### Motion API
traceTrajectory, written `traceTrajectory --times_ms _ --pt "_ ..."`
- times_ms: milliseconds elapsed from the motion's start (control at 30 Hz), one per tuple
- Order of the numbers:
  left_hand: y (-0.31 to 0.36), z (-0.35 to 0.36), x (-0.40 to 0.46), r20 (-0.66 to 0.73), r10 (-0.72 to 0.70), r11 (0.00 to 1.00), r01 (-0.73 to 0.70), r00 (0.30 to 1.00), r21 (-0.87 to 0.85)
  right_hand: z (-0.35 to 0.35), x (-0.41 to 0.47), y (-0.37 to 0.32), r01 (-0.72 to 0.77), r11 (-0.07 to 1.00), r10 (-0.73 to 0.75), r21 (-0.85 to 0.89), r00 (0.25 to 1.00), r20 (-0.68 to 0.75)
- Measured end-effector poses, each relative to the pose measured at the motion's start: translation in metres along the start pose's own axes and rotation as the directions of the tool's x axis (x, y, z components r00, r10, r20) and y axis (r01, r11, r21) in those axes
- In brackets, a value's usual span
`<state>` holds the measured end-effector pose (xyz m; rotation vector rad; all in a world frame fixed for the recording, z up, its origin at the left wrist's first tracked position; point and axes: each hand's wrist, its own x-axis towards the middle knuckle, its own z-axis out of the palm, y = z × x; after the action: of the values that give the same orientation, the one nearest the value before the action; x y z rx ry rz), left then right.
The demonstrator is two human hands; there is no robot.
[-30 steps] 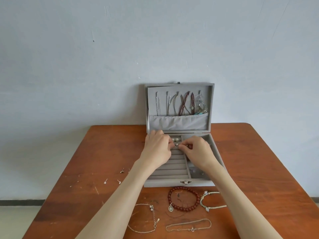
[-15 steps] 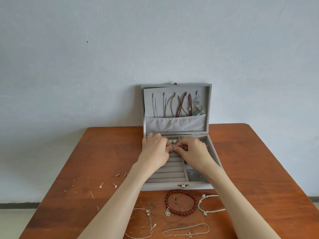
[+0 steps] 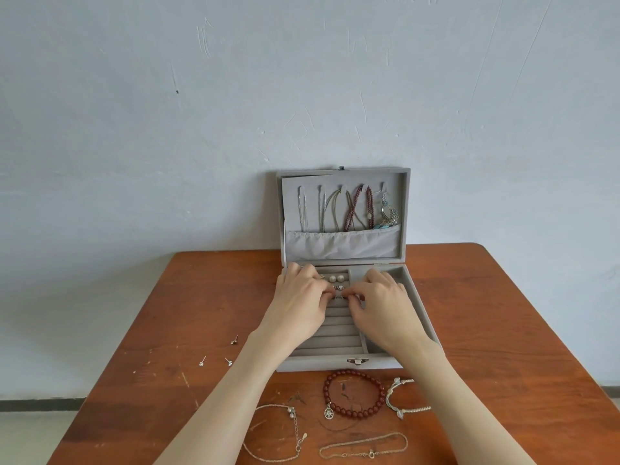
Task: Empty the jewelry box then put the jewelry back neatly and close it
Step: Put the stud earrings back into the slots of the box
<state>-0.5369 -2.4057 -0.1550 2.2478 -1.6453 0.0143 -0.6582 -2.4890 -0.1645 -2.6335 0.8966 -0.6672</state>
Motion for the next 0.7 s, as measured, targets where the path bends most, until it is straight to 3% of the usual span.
traceTrajectory --times_ms 100,167,367,567,700 --pt "-0.001 -0.005 -0.008 0.042 0.096 0.992 -0.099 0.994 0.084 0.001 -0.008 -0.003 0.035 0.989 -0.043 -0.144 0.997 -0.056" --pt "-0.004 -0.008 -0.013 0.048 0.139 0.984 -0.143 0.989 0.104 0.001 -0.013 -0.004 0.035 0.984 -0.039 -0.173 0.999 -0.020" --pt "-0.018 -0.023 -0.039 -0.162 0.245 0.961 -0.218 0.956 0.168 -0.010 -0.021 -0.021 0.083 0.985 -0.095 -0.153 0.993 -0.073" --pt "-0.039 -0.038 -0.070 -0.230 0.204 0.969 -0.163 0.952 0.184 -0.001 -0.024 -0.061 0.223 0.963 -0.242 -0.150 0.963 -0.120" --pt "-0.070 -0.045 -0.090 -0.235 0.102 0.985 -0.066 0.967 0.158 0.013 -0.024 -0.086 0.258 0.955 -0.272 -0.148 0.958 -0.086"
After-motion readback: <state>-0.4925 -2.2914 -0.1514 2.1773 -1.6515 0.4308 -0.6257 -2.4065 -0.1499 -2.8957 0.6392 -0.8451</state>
